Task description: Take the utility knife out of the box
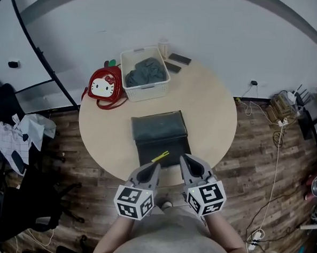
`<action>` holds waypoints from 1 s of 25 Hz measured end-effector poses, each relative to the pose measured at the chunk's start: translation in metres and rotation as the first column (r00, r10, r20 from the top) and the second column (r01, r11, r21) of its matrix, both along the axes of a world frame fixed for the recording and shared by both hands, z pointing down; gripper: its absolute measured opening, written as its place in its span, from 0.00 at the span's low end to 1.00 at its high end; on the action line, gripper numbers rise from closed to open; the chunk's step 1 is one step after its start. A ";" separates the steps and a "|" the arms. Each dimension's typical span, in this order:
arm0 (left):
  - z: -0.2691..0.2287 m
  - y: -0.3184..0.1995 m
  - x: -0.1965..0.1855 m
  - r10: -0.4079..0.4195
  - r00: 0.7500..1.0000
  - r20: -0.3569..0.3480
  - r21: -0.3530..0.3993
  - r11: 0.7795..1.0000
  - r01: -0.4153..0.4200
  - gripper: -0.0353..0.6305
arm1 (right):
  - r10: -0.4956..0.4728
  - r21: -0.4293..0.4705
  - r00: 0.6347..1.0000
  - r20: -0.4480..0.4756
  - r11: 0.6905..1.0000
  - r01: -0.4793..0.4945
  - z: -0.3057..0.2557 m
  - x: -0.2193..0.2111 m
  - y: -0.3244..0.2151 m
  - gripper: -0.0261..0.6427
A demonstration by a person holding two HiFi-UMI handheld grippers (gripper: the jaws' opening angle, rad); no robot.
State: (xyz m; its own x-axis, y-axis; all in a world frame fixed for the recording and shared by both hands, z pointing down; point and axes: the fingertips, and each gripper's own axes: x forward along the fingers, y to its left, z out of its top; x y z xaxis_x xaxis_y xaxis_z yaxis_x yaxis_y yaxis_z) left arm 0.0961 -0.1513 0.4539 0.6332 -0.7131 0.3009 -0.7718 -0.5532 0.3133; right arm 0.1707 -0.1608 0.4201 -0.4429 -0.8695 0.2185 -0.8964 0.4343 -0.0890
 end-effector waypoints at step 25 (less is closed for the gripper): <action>0.038 -0.061 -0.054 -0.140 0.989 0.042 -0.070 0.987 0.142 0.06 | -0.307 -0.232 0.912 -0.271 0.941 0.247 0.104 -0.038 -0.081 0.04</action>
State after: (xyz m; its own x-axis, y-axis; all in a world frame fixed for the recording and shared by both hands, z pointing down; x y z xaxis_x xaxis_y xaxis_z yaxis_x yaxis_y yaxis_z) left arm 0.0419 -0.2118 0.4920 0.5155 -0.7698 0.3765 -0.8522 -0.4147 0.3190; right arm 0.1329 -0.2413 0.5240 -0.5476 -0.6507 0.5261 -0.7396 0.6704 0.0595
